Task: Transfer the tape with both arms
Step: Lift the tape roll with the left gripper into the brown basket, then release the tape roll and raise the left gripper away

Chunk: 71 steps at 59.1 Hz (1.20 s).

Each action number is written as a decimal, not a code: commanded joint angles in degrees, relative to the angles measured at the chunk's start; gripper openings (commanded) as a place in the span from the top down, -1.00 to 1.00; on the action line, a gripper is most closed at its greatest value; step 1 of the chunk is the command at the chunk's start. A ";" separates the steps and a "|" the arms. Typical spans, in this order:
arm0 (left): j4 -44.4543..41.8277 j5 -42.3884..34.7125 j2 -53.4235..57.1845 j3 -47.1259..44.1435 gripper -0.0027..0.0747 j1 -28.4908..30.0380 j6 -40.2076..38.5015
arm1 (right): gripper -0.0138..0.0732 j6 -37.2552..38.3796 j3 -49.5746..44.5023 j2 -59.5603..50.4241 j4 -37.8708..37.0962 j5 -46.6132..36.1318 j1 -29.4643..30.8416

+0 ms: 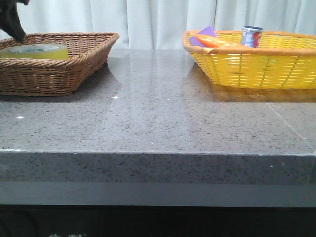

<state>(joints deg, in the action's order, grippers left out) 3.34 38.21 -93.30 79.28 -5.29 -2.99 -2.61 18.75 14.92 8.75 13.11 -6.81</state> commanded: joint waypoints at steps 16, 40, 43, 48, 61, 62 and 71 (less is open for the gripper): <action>0.52 -13.56 15.44 -9.36 0.99 -0.09 1.49 | 0.96 -0.42 1.50 0.41 -0.41 -4.96 0.27; 0.63 -25.91 46.55 -40.89 0.98 -0.09 2.29 | 0.96 -0.42 1.50 0.41 -0.41 -5.15 0.27; 0.86 -25.78 51.23 -44.00 0.98 -0.09 2.29 | 0.96 -0.42 1.50 0.41 -0.41 -5.15 0.27; 0.98 -24.82 58.81 -48.36 0.98 -0.09 2.29 | 0.96 -0.42 1.50 0.41 -0.41 -5.07 0.27; 1.09 -20.22 75.41 -55.24 0.98 -0.09 2.29 | 0.96 -0.42 1.50 0.41 -0.41 -4.73 0.27; 1.09 -19.42 76.27 -55.53 0.98 -0.09 2.29 | 0.96 -0.42 1.50 0.41 -0.41 -4.73 0.27; 1.17 -14.41 83.80 -55.76 0.98 -0.09 2.29 | 0.96 -0.42 1.50 0.41 -0.41 -4.73 0.27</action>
<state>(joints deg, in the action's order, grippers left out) 3.76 25.94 -11.87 22.06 -5.29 -0.82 -2.61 18.75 14.92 8.75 13.11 -6.81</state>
